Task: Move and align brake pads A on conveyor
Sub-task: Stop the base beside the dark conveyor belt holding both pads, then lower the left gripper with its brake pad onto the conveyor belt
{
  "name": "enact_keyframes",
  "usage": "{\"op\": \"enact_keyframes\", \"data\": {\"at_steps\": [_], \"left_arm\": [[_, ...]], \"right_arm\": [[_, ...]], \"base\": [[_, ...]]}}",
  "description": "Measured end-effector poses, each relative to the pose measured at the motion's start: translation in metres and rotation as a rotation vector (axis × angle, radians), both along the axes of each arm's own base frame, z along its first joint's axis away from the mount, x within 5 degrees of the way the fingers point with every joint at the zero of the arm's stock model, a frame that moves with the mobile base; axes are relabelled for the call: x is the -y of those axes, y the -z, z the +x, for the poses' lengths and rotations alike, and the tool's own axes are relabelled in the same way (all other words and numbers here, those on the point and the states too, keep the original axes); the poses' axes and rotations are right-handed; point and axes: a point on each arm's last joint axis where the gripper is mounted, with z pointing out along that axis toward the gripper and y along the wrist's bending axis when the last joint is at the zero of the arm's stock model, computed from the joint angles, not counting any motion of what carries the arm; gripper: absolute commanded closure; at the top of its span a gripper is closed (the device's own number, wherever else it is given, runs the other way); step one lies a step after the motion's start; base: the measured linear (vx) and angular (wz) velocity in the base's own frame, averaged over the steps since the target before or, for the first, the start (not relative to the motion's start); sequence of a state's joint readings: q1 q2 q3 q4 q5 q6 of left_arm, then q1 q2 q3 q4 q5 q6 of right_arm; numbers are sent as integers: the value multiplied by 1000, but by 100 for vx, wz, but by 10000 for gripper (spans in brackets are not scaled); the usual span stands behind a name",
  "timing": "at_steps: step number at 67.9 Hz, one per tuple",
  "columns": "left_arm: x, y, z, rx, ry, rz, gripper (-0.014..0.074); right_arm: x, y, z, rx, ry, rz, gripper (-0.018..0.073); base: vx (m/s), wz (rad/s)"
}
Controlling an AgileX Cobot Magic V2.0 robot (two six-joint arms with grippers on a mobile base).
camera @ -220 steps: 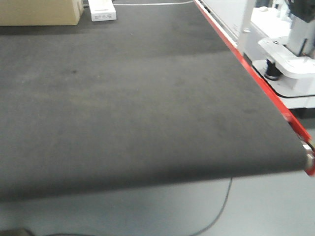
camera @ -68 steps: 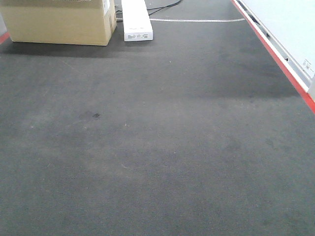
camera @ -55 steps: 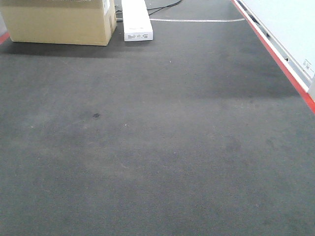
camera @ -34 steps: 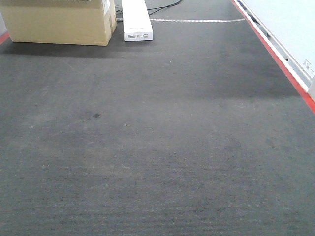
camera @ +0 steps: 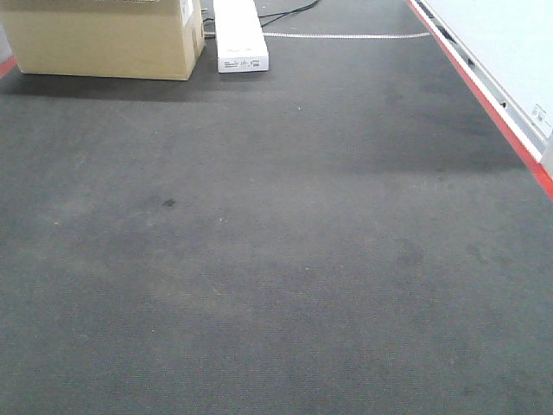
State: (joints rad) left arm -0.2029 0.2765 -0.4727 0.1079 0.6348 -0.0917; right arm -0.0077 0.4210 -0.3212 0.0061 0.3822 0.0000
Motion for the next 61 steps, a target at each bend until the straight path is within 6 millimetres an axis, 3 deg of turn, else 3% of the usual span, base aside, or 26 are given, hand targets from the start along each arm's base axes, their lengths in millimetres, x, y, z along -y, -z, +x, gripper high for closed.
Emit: {"op": "enact_keyframes", "data": {"at_steps": [18, 29, 41, 51, 61], "left_arm": [[1, -1, 2, 8, 2, -2, 602], [5, -6, 22, -38, -7, -30, 602], [15, -23, 71, -160, -16, -23, 602], [27, -32, 129, -282, -35, -25, 602], [41, -21, 197, -464, -54, 11, 602]], "right_arm": [[0, 0, 0, 0, 0, 0, 564], [0, 0, 0, 0, 0, 0, 564], [0, 0, 0, 0, 0, 0, 564], [0, 0, 0, 0, 0, 0, 564], [0, 0, 0, 0, 0, 0, 564]], "base": [[0, 0], [0, 0], [0, 0], [0, 0], [0, 0]]}}
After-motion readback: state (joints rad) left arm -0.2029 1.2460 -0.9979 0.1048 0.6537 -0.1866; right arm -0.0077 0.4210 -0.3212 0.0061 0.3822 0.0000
